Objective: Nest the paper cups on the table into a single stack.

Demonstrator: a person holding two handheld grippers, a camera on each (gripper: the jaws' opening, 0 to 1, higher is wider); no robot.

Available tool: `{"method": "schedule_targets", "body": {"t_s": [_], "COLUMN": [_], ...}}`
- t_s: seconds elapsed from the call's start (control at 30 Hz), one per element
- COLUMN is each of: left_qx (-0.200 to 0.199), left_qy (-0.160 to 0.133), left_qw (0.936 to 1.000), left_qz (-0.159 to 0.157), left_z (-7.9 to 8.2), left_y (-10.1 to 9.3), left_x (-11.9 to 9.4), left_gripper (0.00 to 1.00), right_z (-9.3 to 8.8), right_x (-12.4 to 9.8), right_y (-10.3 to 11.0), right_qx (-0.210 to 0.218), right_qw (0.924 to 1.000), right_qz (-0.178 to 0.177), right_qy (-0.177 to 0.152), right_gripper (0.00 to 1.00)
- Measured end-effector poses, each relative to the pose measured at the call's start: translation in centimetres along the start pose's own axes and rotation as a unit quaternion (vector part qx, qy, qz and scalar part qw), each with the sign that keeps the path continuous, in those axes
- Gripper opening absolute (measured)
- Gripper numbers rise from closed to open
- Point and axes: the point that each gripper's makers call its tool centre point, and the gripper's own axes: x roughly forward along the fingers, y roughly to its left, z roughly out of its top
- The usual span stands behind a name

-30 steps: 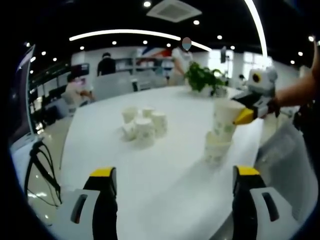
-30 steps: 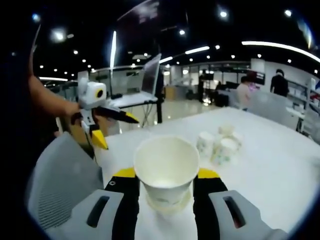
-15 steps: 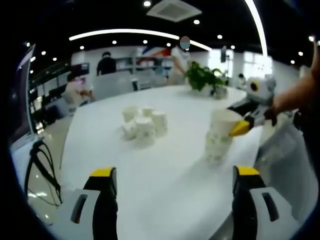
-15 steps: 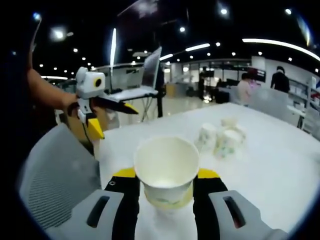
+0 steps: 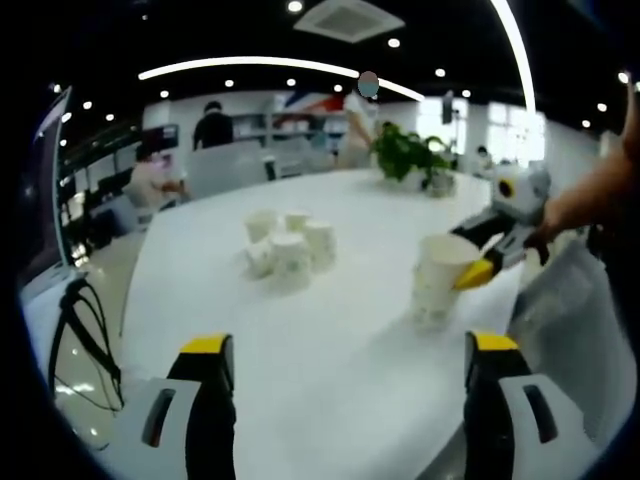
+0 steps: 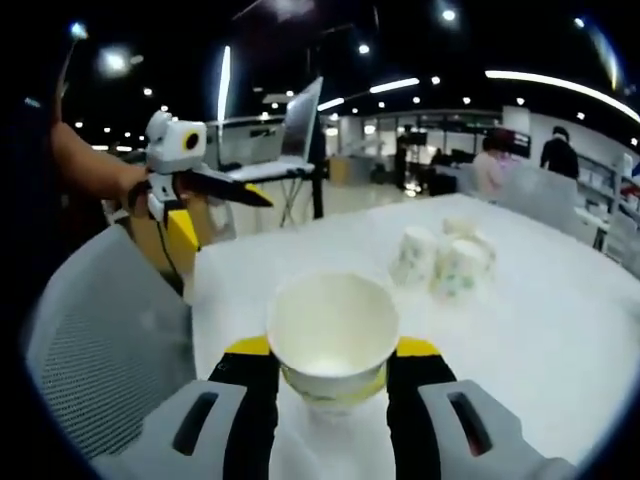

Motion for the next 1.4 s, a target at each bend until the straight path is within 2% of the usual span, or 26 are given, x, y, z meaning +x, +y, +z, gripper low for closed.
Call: {"method": "schedule_targets", "body": {"t_s": [0.17, 0.27, 0.57, 0.9, 1.13, 1.23, 1.4], "left_qx": [0.0, 0.0, 0.002, 0.001, -0.001, 0.002, 0.004], "left_qy": [0.0, -0.002, -0.004, -0.016, -0.02, -0.04, -0.033], "left_qw": [1.0, 1.0, 1.0, 0.9998, 0.9998, 0.9991, 0.9993], "left_qz": [0.0, 0.001, -0.002, -0.008, -0.009, -0.015, -0.018], "left_z": [0.1, 0.2, 0.3, 1.1, 1.2, 1.6, 1.5], "left_y": [0.0, 0.1, -0.1, -0.1, 0.1, -0.1, -0.1], "left_x": [0.0, 0.0, 0.2, 0.5, 0.9, 1.2, 1.3], "left_gripper": [0.95, 0.95, 0.96, 0.99, 0.99, 0.99, 0.99], "right_z": [0.2, 0.4, 1.4, 2.9, 2.3, 1.6, 0.7], "right_x": [0.0, -0.2, -1.0, -2.9, -4.6, -5.3, -6.4], "right_y": [-0.1, -0.1, -0.4, -2.5, -4.8, -5.9, -7.1], "right_qx": [0.002, 0.013, 0.017, 0.017, 0.03, 0.038, 0.044], "right_qw": [1.0, 0.9999, 0.9998, 0.9992, 0.9977, 0.9965, 0.9953], "right_qz": [-0.002, 0.001, 0.0, -0.026, -0.054, -0.067, -0.08], "right_qy": [0.002, -0.002, -0.012, -0.026, -0.026, -0.03, -0.034], "right_gripper": [0.42, 0.48, 0.57, 0.63, 0.7, 0.73, 0.8]}}
